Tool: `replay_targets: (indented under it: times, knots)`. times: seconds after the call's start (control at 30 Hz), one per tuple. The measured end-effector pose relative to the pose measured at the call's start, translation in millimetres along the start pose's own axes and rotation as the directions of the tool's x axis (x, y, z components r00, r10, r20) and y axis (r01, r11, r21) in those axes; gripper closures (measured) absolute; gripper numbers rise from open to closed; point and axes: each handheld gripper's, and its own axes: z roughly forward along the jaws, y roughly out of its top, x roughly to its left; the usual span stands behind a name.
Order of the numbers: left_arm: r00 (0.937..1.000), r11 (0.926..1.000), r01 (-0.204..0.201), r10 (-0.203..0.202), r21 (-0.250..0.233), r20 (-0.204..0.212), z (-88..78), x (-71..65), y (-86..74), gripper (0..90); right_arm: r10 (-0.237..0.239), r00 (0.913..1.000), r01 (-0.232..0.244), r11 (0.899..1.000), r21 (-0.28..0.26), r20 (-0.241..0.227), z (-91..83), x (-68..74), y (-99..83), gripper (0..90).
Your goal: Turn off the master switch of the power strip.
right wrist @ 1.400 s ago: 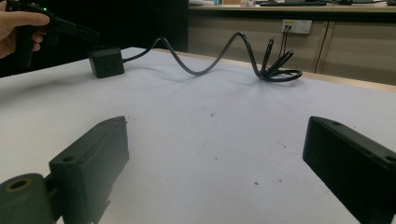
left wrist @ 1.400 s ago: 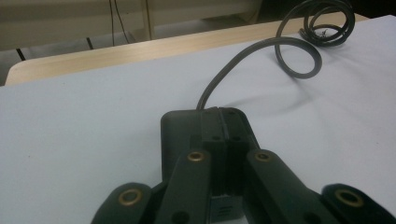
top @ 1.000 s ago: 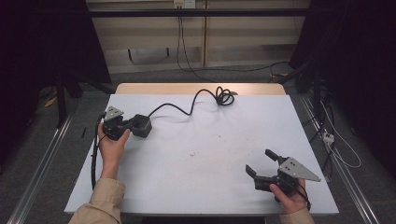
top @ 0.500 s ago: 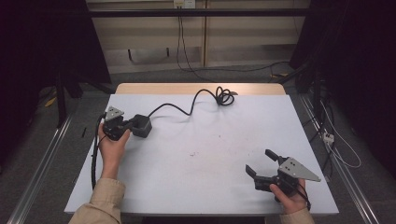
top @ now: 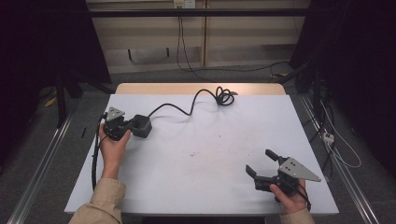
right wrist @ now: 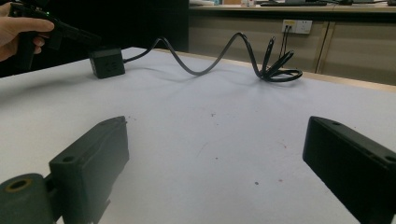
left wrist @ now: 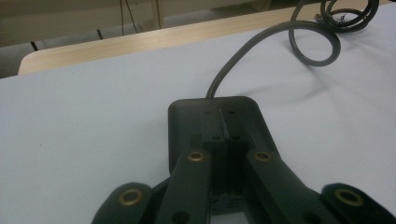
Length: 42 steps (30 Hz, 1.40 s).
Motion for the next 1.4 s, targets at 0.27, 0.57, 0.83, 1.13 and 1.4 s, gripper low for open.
replay_targets:
  times: [0.27, 0.57, 0.83, 1.13, 1.4]
  knots:
    - [0.999, 0.9992, -0.04, 0.04, 0.006, -0.017, 3.8, -9.9, 1.8, 90.0, 0.001, 1.0, -0.001, 1.0, 0.0, 0.001, -0.2, 0.1, 0.1, 6.7]
    - [0.9992, 0.9997, -0.024, 0.024, 0.001, -0.031, 3.8, -9.0, 1.7, 90.0, 0.001, 1.0, -0.001, 1.0, -0.006, 0.003, -1.8, -1.3, 0.5, 6.7]
    - [0.999, 0.9996, -0.026, 0.027, 0.01, -0.036, 3.4, -10.3, 2.2, 90.0, 0.0, 1.0, 0.0, 1.0, -0.004, 0.003, -2.1, -0.8, 0.4, 6.7]
    - [0.9981, 0.9994, -0.031, 0.032, 0.018, -0.053, 3.1, -13.0, 2.5, 90.0, 0.003, 1.0, -0.003, 1.0, -0.008, 0.008, -4.0, -0.8, 0.4, 6.7]
    - [0.9978, 0.9994, -0.028, 0.029, 0.019, -0.059, 2.9, -14.1, 2.0, 90.0, 0.006, 0.9999, -0.006, 1.0, -0.012, 0.011, -6.0, -1.2, 0.8, 6.7]
